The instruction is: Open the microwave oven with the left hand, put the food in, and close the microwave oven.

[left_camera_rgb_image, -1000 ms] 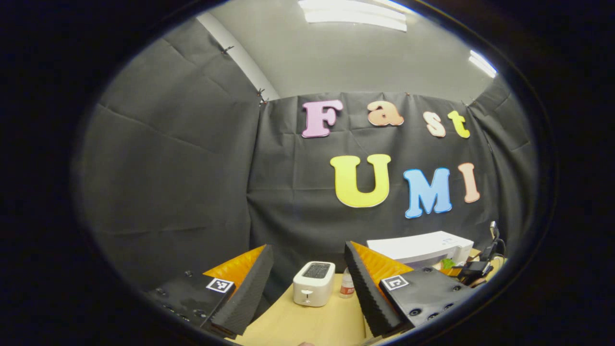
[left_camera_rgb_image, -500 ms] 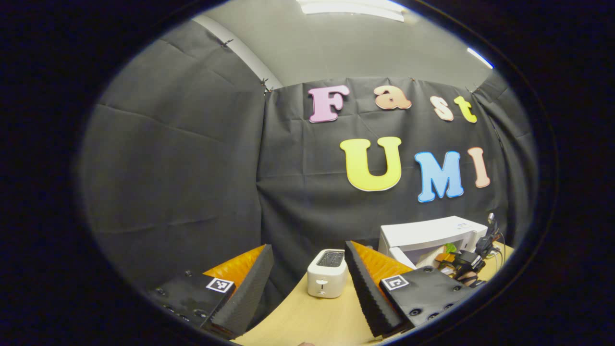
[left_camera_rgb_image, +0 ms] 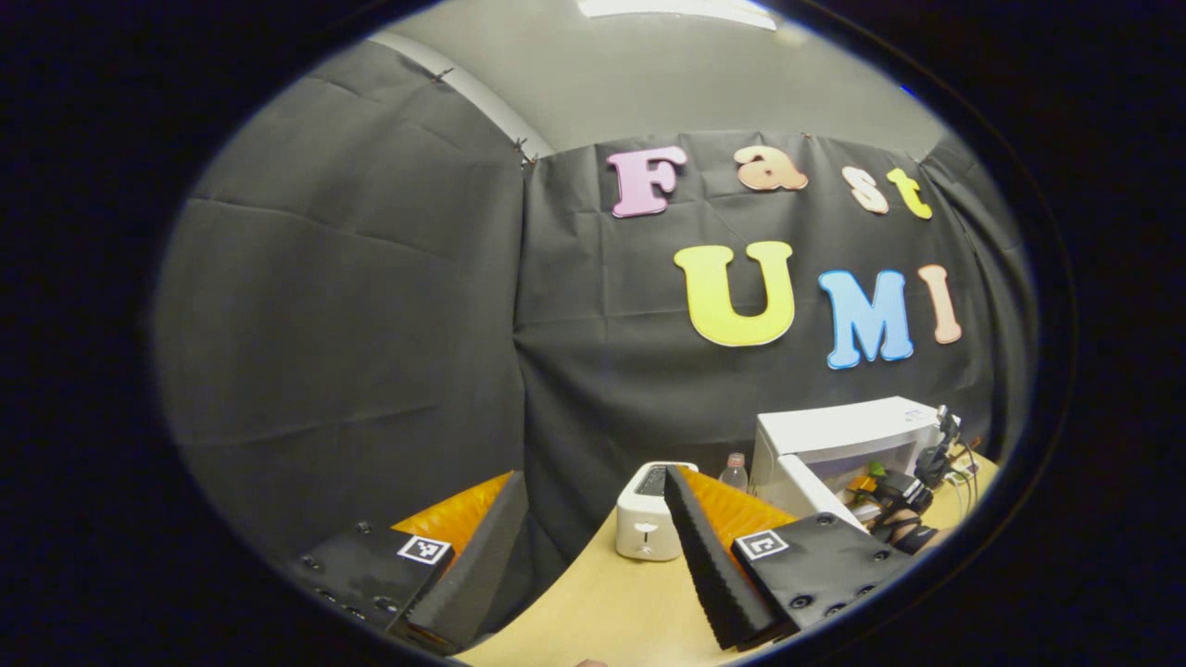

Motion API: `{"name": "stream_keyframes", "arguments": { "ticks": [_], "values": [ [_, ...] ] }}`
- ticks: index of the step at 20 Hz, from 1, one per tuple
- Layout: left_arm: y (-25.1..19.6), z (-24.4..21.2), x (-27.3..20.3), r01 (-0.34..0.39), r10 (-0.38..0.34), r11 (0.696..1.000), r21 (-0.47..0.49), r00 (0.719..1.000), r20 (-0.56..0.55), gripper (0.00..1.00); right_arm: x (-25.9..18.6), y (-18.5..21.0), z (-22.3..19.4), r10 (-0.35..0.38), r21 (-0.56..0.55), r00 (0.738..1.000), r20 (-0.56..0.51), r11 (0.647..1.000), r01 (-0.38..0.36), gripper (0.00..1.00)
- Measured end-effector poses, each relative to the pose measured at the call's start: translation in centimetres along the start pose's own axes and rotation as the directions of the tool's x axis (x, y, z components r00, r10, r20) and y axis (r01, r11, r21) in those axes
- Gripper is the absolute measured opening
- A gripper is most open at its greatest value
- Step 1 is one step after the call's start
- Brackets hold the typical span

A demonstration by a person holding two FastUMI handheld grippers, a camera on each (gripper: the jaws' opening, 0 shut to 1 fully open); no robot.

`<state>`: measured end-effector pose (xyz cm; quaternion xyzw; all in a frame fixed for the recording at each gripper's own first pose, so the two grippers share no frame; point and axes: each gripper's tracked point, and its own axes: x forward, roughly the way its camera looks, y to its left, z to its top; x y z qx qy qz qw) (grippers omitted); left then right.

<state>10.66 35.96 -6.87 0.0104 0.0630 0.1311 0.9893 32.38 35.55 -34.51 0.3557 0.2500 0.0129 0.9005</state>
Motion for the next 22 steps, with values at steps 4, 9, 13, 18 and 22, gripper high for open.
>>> {"name": "stream_keyframes", "arguments": {
  "ticks": [4, 9, 13, 18, 22],
  "values": [
    [-0.4, 0.2, 0.6, 0.009, -0.009, 1.0, -0.004, 1.0, 0.008, 0.96, 0.2, -1.5, 0.2, -0.075, -0.112, 0.997, 0.01, 0.991, 0.076, 0.53],
    [-1.3, -0.2, 1.0, 0.022, -0.022, 1.0, -0.02, 1.0, 0.016, 0.96, 0.2, -4.1, 0.7, -0.183, -0.286, 0.983, 0.013, 0.941, 0.179, 0.83],
    [-1.9, -0.5, 1.0, 0.03, -0.029, 0.999, -0.014, 0.999, 0.018, 0.96, -1.4, -3.8, 2.8, -0.174, -0.387, 0.982, 0.074, 0.902, 0.189, 0.98],
    [-2.7, -0.7, 0.8, 0.036, -0.036, 0.999, -0.012, 0.999, 0.032, 0.96, -6.5, -0.4, 5.9, -0.061, -0.465, 0.989, 0.136, 0.878, 0.118, 0.98],
    [-3.7, -1.6, 0.5, 0.042, -0.043, 0.999, 0.001, 0.999, 0.026, 0.96, -12.1, 2.2, 9.7, 0.042, -0.549, 0.98, 0.196, 0.833, 0.074, 0.98]
  ]
}}
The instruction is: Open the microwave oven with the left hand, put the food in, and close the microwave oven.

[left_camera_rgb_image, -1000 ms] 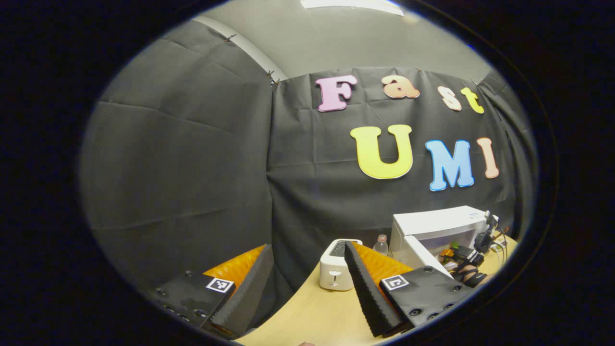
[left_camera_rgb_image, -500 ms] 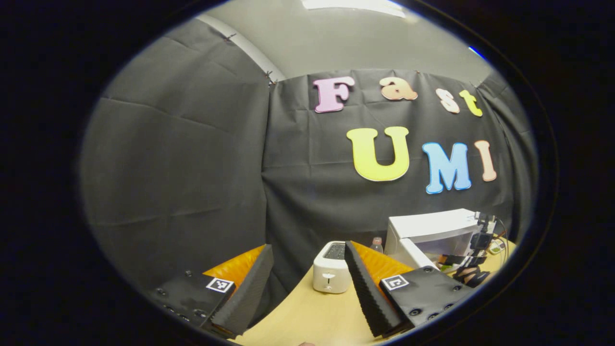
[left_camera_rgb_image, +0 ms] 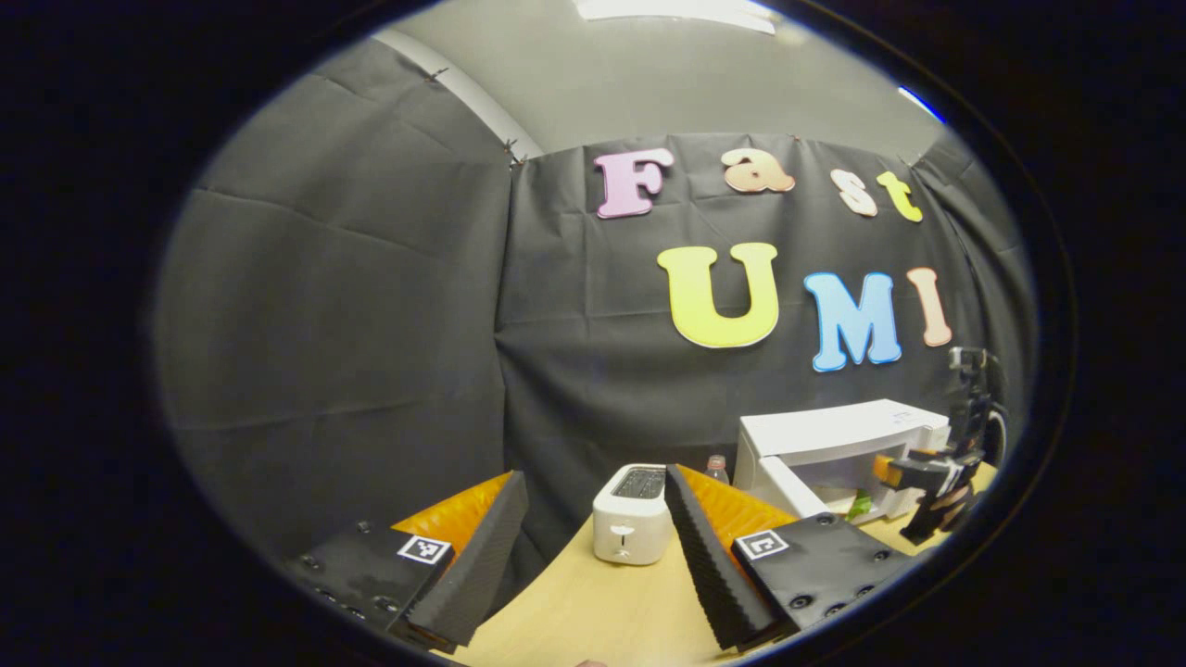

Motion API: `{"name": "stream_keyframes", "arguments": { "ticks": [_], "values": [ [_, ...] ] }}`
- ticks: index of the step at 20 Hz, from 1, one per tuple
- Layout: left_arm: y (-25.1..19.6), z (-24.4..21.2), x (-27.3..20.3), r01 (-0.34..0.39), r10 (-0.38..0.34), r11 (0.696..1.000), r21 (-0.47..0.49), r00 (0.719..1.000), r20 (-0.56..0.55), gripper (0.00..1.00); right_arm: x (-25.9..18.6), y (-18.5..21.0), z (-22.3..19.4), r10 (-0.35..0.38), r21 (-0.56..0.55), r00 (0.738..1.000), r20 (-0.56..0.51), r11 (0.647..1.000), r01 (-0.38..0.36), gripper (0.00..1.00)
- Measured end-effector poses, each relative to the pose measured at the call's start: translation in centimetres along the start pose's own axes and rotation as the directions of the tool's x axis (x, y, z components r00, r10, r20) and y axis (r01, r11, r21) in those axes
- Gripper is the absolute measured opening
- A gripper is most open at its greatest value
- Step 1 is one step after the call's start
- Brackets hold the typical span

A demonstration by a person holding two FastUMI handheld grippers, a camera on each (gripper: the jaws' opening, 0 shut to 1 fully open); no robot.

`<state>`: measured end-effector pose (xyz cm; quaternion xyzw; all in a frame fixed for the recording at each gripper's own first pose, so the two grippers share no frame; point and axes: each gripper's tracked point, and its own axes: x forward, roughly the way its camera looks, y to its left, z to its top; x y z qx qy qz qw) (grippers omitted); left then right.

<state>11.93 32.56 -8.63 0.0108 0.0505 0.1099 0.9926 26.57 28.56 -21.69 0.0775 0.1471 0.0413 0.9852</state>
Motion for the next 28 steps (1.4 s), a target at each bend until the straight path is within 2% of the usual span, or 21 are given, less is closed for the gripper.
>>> {"name": "stream_keyframes", "arguments": {
  "ticks": [3, 7, 8, 9, 10, 14, 19, 22, 23, 25, 27, 28],
  "values": [
    [-0.5, -0.5, -0.3, 0.007, -0.007, 1.0, 0.019, 1.0, 0.0, 0.96, -3.3, -1.2, 3.3, 0.018, -0.007, 0.998, 0.052, 1.0, -0.017, 0.98],
    [-1.2, -1.8, -0.8, 0.0, 0.0, 1.0, 0.017, 1.0, -0.001, 0.96, -7.3, -4.3, 6.7, 0.009, -0.067, 0.997, 0.082, 0.998, -0.003, 0.98],
    [-1.3, -2.2, -1.1, -0.003, 0.003, 1.0, 0.017, 1.0, -0.005, 0.96, -8.4, -5.0, 7.5, 0.007, -0.078, 0.996, 0.091, 0.997, 0.0, 0.93],
    [-1.3, -3.0, -1.3, -0.005, 0.005, 1.0, 0.023, 1.0, -0.015, 0.96, -9.5, -6.0, 8.3, 0.001, -0.085, 0.995, 0.101, 0.996, 0.008, 0.98],
    [-1.5, -3.8, -1.7, -0.006, 0.007, 0.999, 0.032, 1.0, -0.029, 0.96, -10.7, -6.7, 9.1, -0.001, -0.086, 0.994, 0.112, 0.996, 0.011, 0.98],
    [-2.5, -6.8, -2.9, -0.006, 0.01, 0.999, 0.044, 0.997, -0.082, 0.96, -15.1, -8.4, 11.4, 0.011, -0.096, 0.988, 0.155, 0.995, 0.004, 0.98],
    [-4.6, -10.0, -4.1, 0.01, -0.011, 1.0, -0.007, 0.989, -0.148, 0.96, -19.5, -10.0, 12.3, 0.032, -0.086, 0.984, 0.175, 0.996, -0.017, 0.98],
    [-5.6, -11.3, -5.2, 0.008, -0.014, 0.999, -0.035, 0.983, -0.182, 0.84, -21.2, -11.6, 12.5, 0.028, -0.08, 0.985, 0.169, 0.997, -0.014, 0.98],
    [-5.8, -11.8, -5.4, 0.006, -0.013, 0.999, -0.038, 0.982, -0.191, 0.7, -21.7, -12.3, 12.6, 0.021, -0.074, 0.985, 0.17, 0.997, -0.008, 0.98],
    [-6.6, -12.8, -6.1, 0.012, -0.021, 0.999, -0.043, 0.978, -0.208, 0.48, -22.5, -13.6, 12.8, 0.009, -0.059, 0.985, 0.171, 0.998, 0.002, 0.98],
    [-7.5, -14.0, -6.2, 0.022, -0.033, 0.999, -0.048, 0.97, -0.239, 0.42, -23.4, -14.6, 13.0, 0.0, -0.05, 0.985, 0.174, 0.999, 0.009, 0.98],
    [-8.1, -14.5, -6.7, 0.031, -0.043, 0.998, -0.054, 0.968, -0.248, 0.35, -23.8, -15.1, 13.1, -0.003, -0.049, 0.985, 0.174, 0.999, 0.012, 0.98]
  ]
}}
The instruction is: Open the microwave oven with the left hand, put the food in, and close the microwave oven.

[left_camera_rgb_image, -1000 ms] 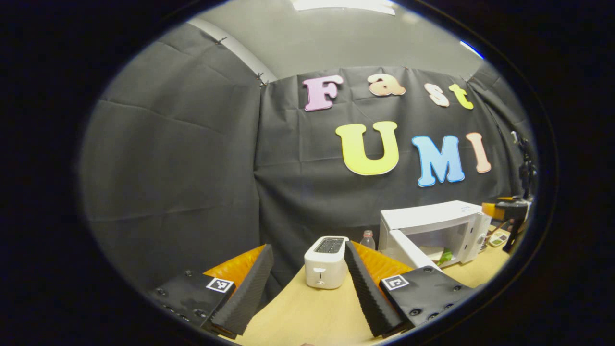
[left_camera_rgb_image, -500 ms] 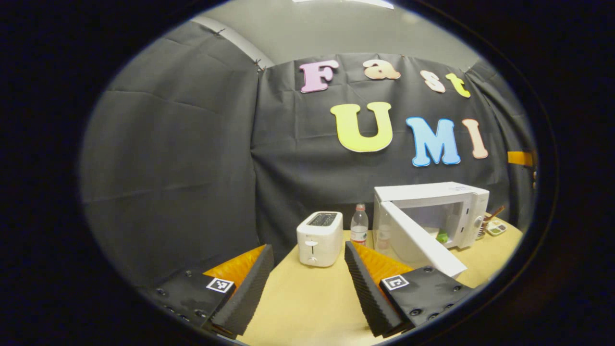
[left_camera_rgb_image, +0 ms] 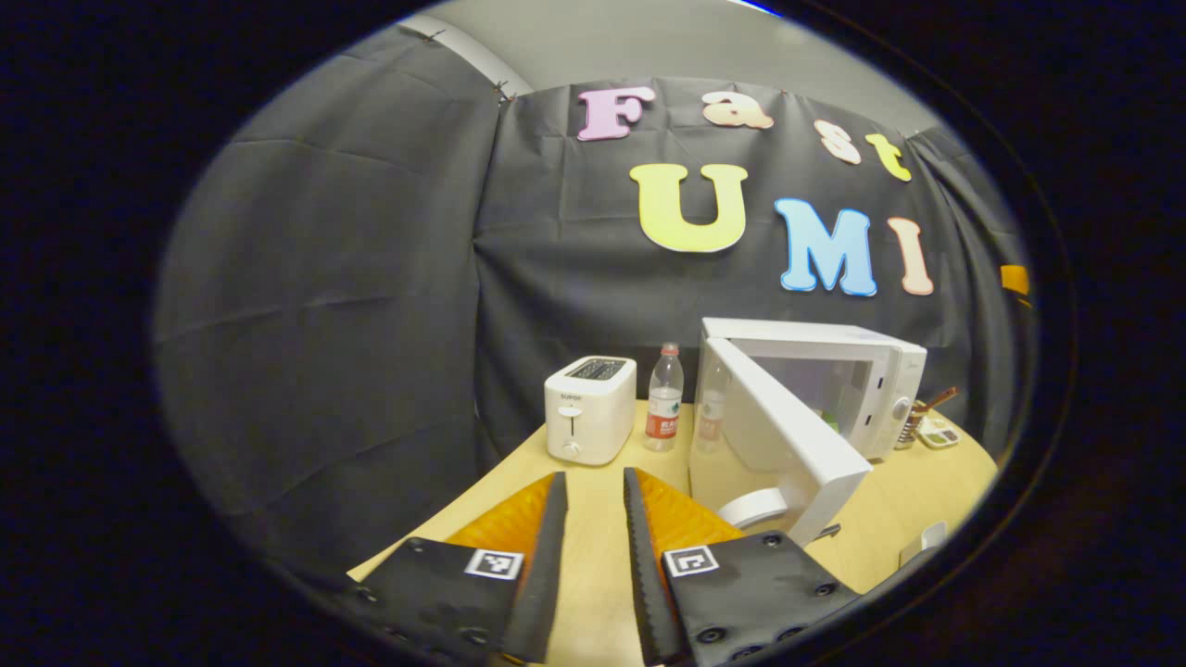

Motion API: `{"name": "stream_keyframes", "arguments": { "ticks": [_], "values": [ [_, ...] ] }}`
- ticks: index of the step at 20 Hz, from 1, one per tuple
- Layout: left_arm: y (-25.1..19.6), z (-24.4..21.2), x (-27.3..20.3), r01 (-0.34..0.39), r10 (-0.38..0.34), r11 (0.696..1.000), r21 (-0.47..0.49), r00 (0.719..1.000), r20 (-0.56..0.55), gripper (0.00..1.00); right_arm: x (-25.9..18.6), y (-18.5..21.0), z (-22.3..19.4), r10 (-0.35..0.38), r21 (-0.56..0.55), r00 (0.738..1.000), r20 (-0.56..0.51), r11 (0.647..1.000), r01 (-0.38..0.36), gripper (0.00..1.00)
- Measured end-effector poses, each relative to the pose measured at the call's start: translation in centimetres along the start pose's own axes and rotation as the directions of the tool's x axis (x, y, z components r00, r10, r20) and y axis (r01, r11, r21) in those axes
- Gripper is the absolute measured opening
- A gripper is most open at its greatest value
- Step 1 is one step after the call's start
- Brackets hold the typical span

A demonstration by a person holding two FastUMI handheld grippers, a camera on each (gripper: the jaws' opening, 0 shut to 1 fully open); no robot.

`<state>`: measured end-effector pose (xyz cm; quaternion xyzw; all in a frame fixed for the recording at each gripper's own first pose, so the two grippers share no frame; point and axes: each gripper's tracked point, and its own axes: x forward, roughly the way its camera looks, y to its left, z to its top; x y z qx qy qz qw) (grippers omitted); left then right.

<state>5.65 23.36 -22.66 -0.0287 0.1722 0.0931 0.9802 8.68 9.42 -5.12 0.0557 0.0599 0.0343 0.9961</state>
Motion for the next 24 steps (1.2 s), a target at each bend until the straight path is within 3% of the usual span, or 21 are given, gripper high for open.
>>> {"name": "stream_keyframes", "arguments": {
  "ticks": [2, 6, 16, 24],
  "values": [
    [-0.3, -0.5, -0.4, -0.006, 0.006, 1.0, 0.013, 1.0, -0.014, 0.19, -0.8, -1.0, 0.1, -0.006, -0.002, 1.0, 0.003, 1.0, 0.006, 0.98],
    [-1.1, -1.7, 0.1, -0.026, 0.028, 0.998, 0.063, 0.999, -0.018, 0.07, -1.8, -2.3, 0.0, -0.014, 0.002, 1.0, -0.004, 1.0, 0.014, 0.98],
    [-4.8, -1.9, -0.6, -0.013, 0.015, 0.998, 0.058, 0.999, -0.032, 0.07, -3.7, -5.9, 0.2, -0.017, 0.013, 1.0, -0.007, 1.0, 0.017, 0.98],
    [-10.0, -2.4, -1.6, 0.0, 0.003, 0.998, 0.067, 0.999, -0.038, 0.07, -6.1, -8.8, 0.5, 0.028, 0.018, 1.0, -0.001, 0.999, -0.028, 0.98]
  ]
}}
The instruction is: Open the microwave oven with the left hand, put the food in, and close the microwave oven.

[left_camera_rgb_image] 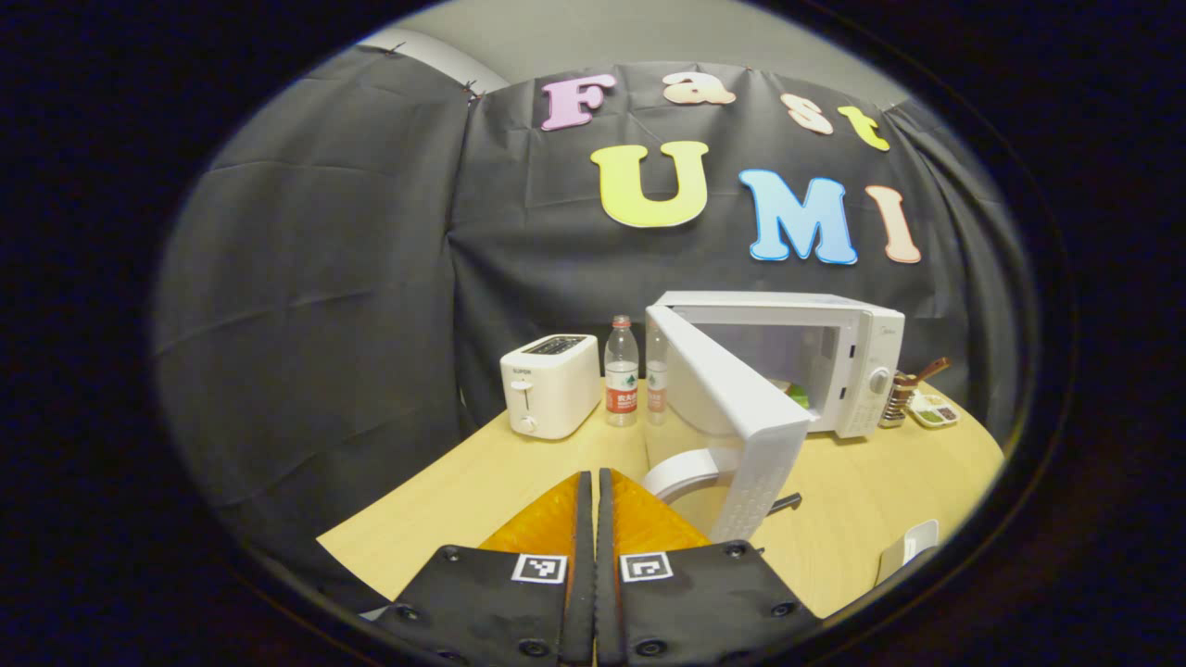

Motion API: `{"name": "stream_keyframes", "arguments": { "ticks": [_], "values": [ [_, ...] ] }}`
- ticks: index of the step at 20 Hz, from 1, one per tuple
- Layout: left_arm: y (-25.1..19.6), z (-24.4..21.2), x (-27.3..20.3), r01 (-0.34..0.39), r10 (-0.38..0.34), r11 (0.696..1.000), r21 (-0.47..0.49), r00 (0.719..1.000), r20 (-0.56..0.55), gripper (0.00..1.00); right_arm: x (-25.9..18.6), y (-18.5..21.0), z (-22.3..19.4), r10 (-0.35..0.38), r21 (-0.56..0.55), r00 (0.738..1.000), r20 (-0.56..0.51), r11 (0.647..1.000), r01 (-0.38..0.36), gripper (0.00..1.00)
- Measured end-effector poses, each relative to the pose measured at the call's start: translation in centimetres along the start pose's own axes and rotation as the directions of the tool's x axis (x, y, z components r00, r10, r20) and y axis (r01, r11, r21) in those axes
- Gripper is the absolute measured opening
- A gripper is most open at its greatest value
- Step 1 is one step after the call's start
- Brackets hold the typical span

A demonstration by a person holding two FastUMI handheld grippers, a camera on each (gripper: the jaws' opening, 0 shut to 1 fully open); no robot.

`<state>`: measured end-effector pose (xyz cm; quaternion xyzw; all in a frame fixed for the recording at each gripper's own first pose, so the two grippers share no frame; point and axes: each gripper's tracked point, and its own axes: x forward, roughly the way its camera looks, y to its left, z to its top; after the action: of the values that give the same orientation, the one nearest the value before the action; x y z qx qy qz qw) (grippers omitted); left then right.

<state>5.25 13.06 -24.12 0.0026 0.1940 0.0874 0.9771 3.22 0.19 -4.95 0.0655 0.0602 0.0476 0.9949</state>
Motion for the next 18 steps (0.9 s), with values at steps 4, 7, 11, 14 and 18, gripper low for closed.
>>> {"name": "stream_keyframes", "arguments": {
  "ticks": [4, 7, 11, 14, 18],
  "values": [
    [-4.1, 0.0, -0.4, 0.028, -0.028, 1.0, 0.014, 1.0, 0.006, 0.07, -1.1, -1.7, 0.0, 0.023, -0.01, 1.0, -0.007, 1.0, -0.023, 0.98],
    [-6.7, 0.3, -0.2, 0.065, -0.065, 0.998, 0.024, 0.998, -0.003, 0.07, -1.7, -2.8, -0.5, 0.019, -0.002, 1.0, -0.025, 1.0, -0.019, 0.98],
    [-9.9, 1.3, 0.5, 0.129, -0.13, 0.99, 0.051, 0.992, 0.004, 0.07, -1.9, -3.4, -0.3, 0.006, 0.008, 1.0, -0.024, 1.0, -0.006, 0.98],
    [-12.0, 2.0, 1.3, 0.184, -0.185, 0.981, 0.065, 0.983, 0.007, 0.07, -1.5, -3.1, -0.3, -0.008, 0.01, 1.0, -0.024, 1.0, 0.009, 0.98],
    [-14.9, 2.3, 2.3, 0.269, -0.269, 0.961, 0.066, 0.963, 0.001, 0.07, -0.6, -2.1, -0.5, -0.018, -0.001, 0.999, -0.027, 1.0, 0.018, 0.98]
  ]
}}
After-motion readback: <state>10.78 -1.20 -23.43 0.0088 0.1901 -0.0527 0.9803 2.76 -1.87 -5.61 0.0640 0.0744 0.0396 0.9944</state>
